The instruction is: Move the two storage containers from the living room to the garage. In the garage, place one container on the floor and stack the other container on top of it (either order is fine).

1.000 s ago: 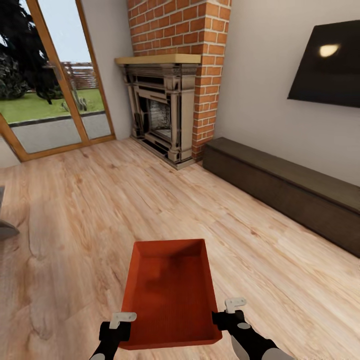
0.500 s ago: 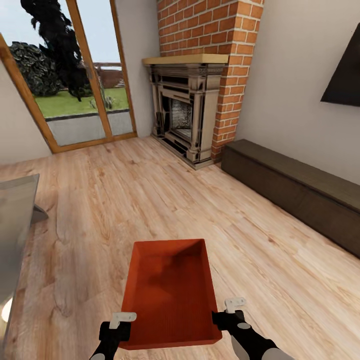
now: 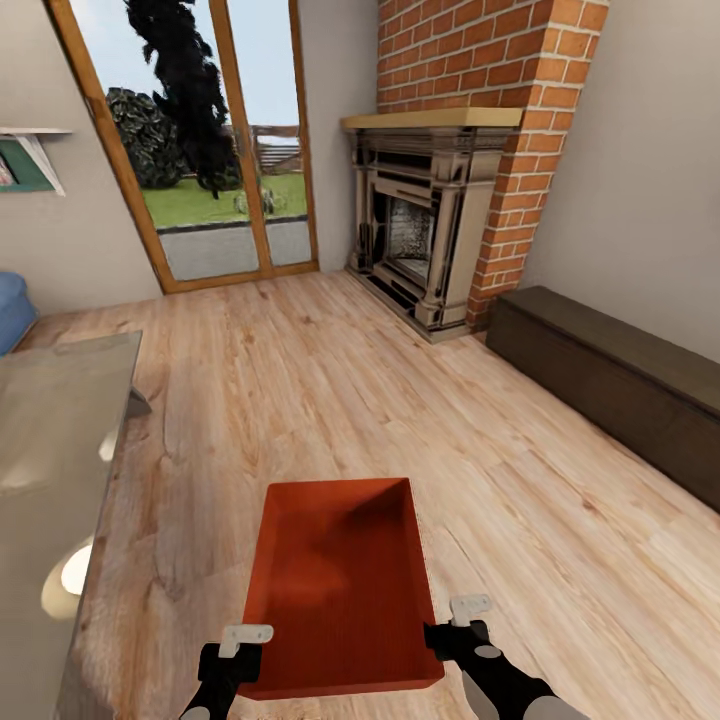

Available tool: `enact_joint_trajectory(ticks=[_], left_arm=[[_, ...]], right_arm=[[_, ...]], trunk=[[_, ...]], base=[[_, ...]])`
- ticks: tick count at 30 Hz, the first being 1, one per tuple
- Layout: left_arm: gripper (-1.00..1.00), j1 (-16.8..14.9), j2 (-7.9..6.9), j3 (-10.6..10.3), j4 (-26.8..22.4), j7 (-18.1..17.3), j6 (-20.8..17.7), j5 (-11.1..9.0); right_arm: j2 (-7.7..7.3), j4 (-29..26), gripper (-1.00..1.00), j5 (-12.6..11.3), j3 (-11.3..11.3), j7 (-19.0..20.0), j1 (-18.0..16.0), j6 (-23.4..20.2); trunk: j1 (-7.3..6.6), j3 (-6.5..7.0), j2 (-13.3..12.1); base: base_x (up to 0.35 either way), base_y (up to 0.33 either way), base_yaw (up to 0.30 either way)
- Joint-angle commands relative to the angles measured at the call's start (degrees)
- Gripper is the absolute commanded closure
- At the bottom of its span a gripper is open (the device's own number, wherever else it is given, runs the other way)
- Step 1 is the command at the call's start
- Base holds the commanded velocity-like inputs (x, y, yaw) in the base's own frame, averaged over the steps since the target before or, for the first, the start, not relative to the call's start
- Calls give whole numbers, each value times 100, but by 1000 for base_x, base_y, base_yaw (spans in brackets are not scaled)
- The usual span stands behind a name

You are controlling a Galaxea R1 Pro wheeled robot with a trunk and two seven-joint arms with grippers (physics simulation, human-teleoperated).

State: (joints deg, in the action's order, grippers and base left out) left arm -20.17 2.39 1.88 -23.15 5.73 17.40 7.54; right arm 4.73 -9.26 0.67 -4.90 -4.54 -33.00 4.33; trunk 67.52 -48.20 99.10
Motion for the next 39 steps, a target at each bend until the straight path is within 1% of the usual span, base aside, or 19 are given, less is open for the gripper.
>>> enact_joint_trajectory(ticks=[1,6,10,19,39], left_arm=[[100,-5,-2,85,4,86,27,11],[100,-5,-2,85,9,86,27,11],[100,-5,-2,85,17,86,27,11],[100,-5,-2,85,16,86,27,11],[100,-5,-2,85,16,86,27,11]], right_arm=[[-25,3,100,30,24,-73,-5,16],[-25,3,100,30,24,-73,-5,16],[-25,3,100,31,24,-73,-5,16],[-25,3,100,30,24,-73,-5,16],[-25,3,100,30,24,-73,-5,16]], trunk=[[-1,-4,2],[-1,-4,2],[-1,-4,2],[-1,-4,2],[-1,-4,2]], base=[[0,0,286],[-18,0,212],[-224,0,44],[-326,-25,6],[-336,-90,0]])
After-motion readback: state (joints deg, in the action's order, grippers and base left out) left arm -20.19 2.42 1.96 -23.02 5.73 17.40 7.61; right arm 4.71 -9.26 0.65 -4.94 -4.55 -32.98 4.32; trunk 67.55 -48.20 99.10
